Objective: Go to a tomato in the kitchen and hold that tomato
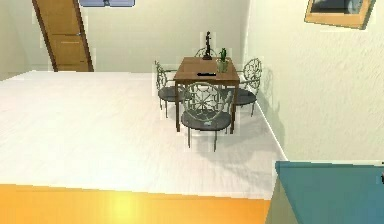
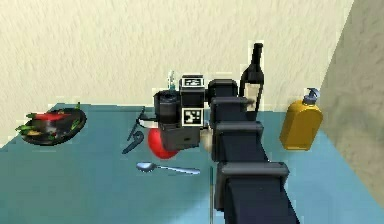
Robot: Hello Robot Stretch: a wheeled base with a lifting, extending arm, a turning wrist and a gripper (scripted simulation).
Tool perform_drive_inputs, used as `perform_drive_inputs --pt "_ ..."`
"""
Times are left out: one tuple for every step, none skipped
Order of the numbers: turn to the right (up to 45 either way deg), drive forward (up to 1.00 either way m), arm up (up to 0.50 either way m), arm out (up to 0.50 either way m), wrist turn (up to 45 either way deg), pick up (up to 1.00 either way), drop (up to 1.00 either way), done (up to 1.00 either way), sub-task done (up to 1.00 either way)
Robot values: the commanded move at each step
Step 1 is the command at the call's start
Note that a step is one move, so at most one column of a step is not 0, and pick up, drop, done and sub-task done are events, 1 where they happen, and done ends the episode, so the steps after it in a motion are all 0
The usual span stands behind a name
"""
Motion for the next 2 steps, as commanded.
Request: perform_drive_inputs --pt "0.0 0.0 -0.1 0.0 0.0 0.0 0.0 0.0 0.0" --pt "0.0 0.0 0.0 0.0 0.0 1.0 0.0 0.0 0.0"
